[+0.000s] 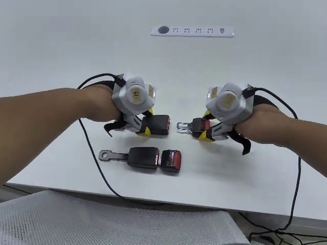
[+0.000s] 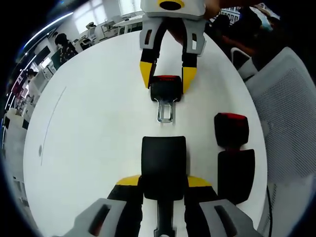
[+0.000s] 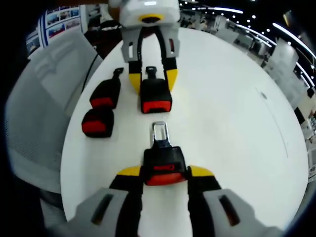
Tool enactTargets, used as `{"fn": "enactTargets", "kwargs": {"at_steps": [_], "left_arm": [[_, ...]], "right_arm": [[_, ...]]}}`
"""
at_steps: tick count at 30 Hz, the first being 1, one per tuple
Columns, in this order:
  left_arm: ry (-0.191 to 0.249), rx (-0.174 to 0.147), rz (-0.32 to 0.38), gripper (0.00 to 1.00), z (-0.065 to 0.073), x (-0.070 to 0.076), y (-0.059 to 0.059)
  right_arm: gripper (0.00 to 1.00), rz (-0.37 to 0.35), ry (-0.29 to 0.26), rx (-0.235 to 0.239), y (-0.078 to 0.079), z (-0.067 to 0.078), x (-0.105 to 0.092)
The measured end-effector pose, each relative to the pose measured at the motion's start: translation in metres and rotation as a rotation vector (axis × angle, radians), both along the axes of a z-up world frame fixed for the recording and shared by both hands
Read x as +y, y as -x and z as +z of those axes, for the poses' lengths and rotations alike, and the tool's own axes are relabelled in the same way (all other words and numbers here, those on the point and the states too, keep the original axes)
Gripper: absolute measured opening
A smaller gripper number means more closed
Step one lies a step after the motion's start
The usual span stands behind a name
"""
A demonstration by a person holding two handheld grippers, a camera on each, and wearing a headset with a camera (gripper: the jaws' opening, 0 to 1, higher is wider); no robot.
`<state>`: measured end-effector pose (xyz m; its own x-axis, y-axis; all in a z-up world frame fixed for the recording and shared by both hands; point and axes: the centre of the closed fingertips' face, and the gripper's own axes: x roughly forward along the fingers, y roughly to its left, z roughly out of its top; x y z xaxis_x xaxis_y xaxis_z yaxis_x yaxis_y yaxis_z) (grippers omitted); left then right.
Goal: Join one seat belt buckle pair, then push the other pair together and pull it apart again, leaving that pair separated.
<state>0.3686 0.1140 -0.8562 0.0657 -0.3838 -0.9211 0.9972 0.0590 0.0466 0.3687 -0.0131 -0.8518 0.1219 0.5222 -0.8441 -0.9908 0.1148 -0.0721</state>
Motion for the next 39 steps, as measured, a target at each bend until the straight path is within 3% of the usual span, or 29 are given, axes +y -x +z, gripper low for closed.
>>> {"fn": "enactTargets", "kwargs": {"at_steps": [19,33,39], "left_arm": [[0.0,0.001,0.008,0.33,-0.001,-0.001,0.001],[0.009,-0.016,-0.005,0.33,0.0,-0.001,0.001],[-0.01,-0.024,-0.001,0.33,0.0,-0.001,0.002]], "right_arm": [[0.35,-0.045,0.075,-0.01,0.005,-0.003,-0.063],[0.36,-0.063,0.086,-0.002,0.005,-0.006,-0.07],[0.43,-0.087,0.083,-0.009,0.0,-0.006,-0.071]]}}
